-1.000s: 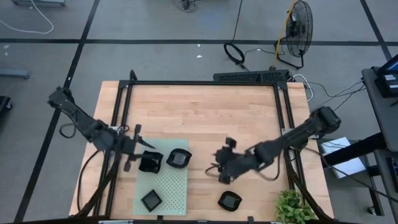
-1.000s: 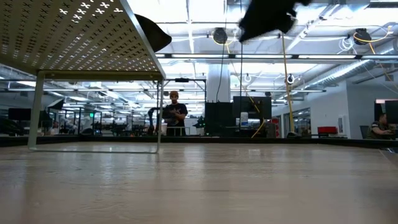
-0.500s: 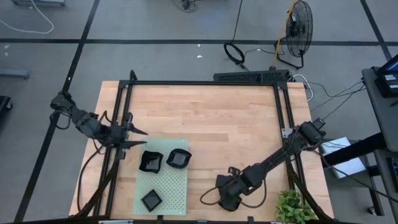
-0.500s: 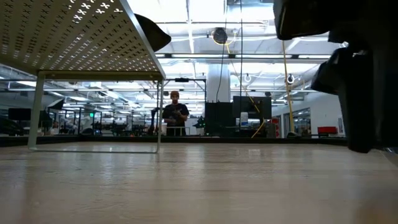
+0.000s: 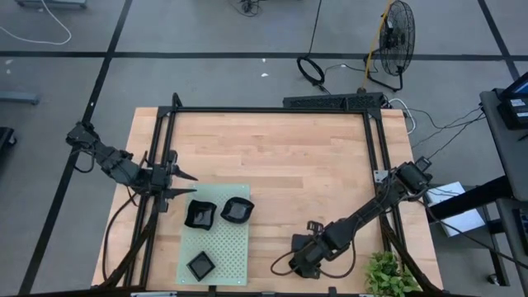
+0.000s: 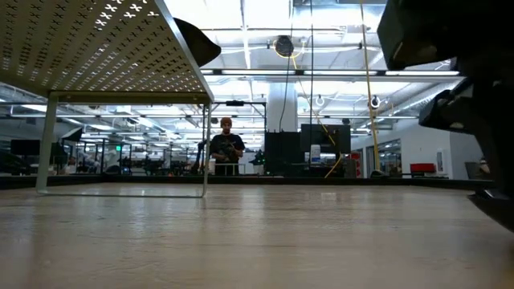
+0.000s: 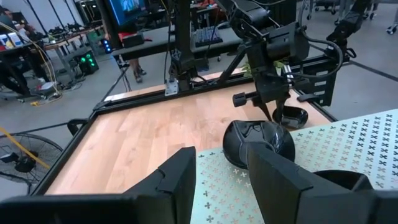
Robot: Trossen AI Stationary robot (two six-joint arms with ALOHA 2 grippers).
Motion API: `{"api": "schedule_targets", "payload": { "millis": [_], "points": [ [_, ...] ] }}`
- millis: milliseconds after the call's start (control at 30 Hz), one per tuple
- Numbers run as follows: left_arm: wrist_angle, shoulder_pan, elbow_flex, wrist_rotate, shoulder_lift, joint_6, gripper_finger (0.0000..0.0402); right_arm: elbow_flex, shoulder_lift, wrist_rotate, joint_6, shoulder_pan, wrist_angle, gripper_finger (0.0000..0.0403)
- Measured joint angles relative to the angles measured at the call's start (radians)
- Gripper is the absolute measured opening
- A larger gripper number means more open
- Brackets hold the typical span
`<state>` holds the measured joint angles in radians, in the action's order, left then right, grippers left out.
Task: Pick & Place Mini shaped plates
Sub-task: Stack the leaf shaped plate on top of the other leaf shaped plates on the shelf
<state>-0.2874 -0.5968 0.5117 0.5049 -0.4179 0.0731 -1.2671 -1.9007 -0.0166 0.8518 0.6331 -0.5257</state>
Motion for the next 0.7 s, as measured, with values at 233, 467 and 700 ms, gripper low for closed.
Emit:
{"api": "schedule_targets", "payload": {
  "millis": [233, 467, 700],
  "points": [
    [0.000, 0.000, 0.000, -0.001, 0.000, -0.003, 0.0147, 0.000, 0.001, -0.005, -0.053, -0.001, 0.006, 0.0013],
    [0.000, 0.000, 0.000, -0.002, -0.001, -0.002, 0.0147, -0.001, 0.012, -0.005, -0.146, -0.018, 0.036, 0.0004],
    [0.001, 0.000, 0.000, -0.003, -0.001, -0.004, 0.0147, 0.000, 0.107, -0.058, -0.263, -0.051, 0.050, 0.0001]
  ]
}}
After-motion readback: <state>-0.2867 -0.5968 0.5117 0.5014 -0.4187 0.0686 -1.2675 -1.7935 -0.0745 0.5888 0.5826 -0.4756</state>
